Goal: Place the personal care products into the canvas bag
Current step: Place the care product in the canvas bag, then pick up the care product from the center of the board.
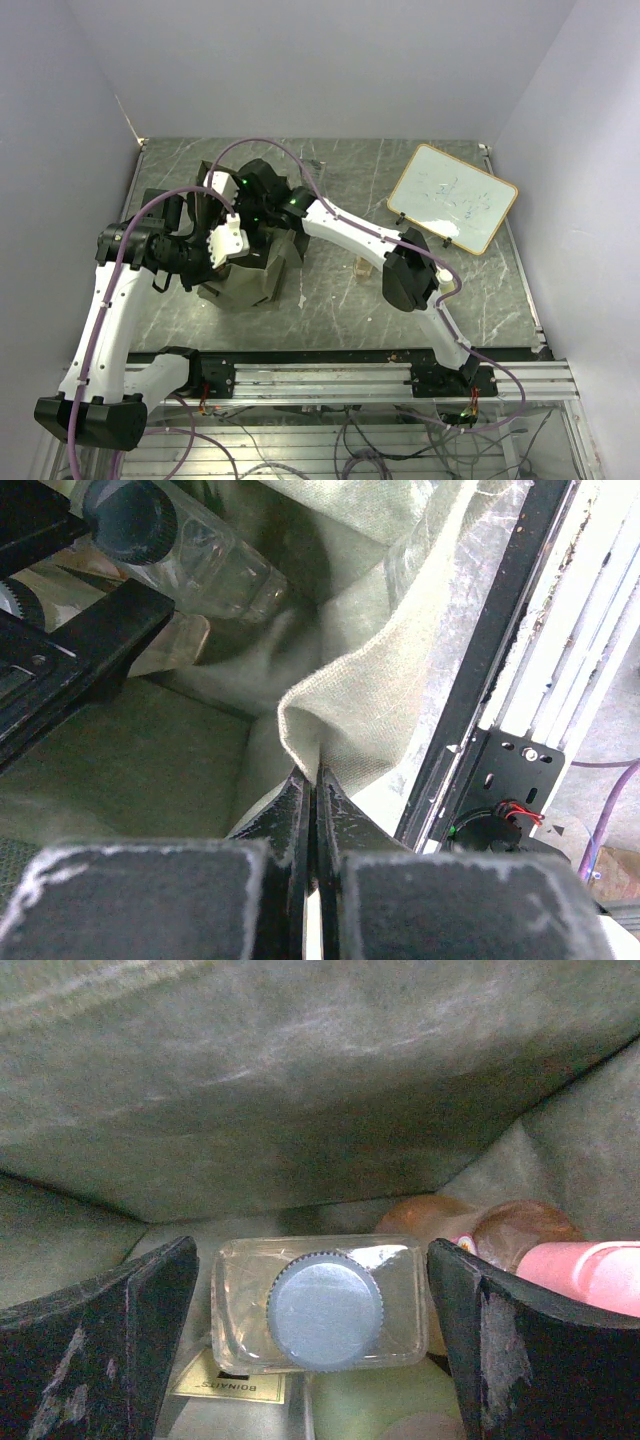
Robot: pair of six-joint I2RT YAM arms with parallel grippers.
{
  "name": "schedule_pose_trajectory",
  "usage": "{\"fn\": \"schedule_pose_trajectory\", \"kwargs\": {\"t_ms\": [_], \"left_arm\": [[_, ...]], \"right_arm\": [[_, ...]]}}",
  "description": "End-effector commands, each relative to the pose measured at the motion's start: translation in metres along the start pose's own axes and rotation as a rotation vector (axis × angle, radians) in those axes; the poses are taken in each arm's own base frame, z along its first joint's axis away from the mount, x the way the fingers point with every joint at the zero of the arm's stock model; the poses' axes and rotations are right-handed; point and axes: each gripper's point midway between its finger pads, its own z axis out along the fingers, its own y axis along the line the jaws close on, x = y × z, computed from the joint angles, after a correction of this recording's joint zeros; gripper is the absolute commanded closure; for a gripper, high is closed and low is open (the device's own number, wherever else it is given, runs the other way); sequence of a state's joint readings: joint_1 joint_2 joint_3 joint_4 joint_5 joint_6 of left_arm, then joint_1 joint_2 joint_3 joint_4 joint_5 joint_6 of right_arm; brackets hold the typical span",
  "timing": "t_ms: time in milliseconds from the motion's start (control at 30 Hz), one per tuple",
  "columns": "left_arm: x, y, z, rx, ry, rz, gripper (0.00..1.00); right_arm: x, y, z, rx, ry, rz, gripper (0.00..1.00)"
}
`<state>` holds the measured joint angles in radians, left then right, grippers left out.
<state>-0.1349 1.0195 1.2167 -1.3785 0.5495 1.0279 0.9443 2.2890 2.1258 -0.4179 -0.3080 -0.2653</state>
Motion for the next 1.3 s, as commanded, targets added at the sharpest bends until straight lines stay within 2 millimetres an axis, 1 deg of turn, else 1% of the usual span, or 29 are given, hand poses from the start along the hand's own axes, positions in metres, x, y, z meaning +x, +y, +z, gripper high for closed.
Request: {"fn": "schedule_pose_trajectory", "kwargs": {"t_ms": [0,100,233,400,667,800,833,900,933,1033,1133,1267], "left_arm": [[0.0,0.002,-0.002,-0.013,0.015,0.003,0.93],[-0.002,0.002,-0.004,-0.016,0.006,0.003,0.93],[-0.007,0.003,-0.006,-0.022,-0.012,0.004,0.93],[-0.013,0.005,-0.01,-0.035,-0.028,0.007,0.93],[-0.022,0.01,-0.015,-0.058,-0.055,0.012,0.93],[-0.032,0.014,-0.019,-0.072,-0.085,0.007,0.93],[-0.034,0.015,-0.02,-0.077,-0.092,0.007,0.93],[-0.039,0.018,-0.023,-0.085,-0.105,0.009,0.93],[-0.04,0.019,-0.024,-0.088,-0.108,0.009,0.93],[-0.045,0.02,-0.028,-0.095,-0.117,0.012,0.93],[-0.048,0.021,-0.031,-0.103,-0.124,0.01,0.93],[-0.05,0.023,-0.033,-0.119,-0.128,-0.005,0.91]], "right_arm": [[-0.038,-0.019,-0.019,0.055,-0.083,-0.023,0.02],[-0.051,-0.02,-0.026,0.056,-0.109,-0.026,0.02],[-0.062,-0.022,-0.035,0.07,-0.129,-0.029,0.02],[-0.078,-0.028,-0.055,0.1,-0.166,-0.034,0.02],[-0.097,-0.028,-0.089,0.11,-0.213,-0.035,0.03],[-0.107,-0.032,-0.113,0.121,-0.247,-0.027,0.04],[-0.115,-0.033,-0.125,0.13,-0.267,-0.029,0.04],[-0.124,-0.037,-0.145,0.145,-0.288,-0.029,0.04],[-0.125,-0.04,-0.151,0.156,-0.293,-0.027,0.04],[-0.133,-0.051,-0.182,0.2,-0.322,-0.021,0.04],[-0.13,-0.065,-0.208,0.253,-0.331,-0.011,0.04],[-0.113,-0.082,-0.237,0.333,-0.307,-0.002,0.04]]}}
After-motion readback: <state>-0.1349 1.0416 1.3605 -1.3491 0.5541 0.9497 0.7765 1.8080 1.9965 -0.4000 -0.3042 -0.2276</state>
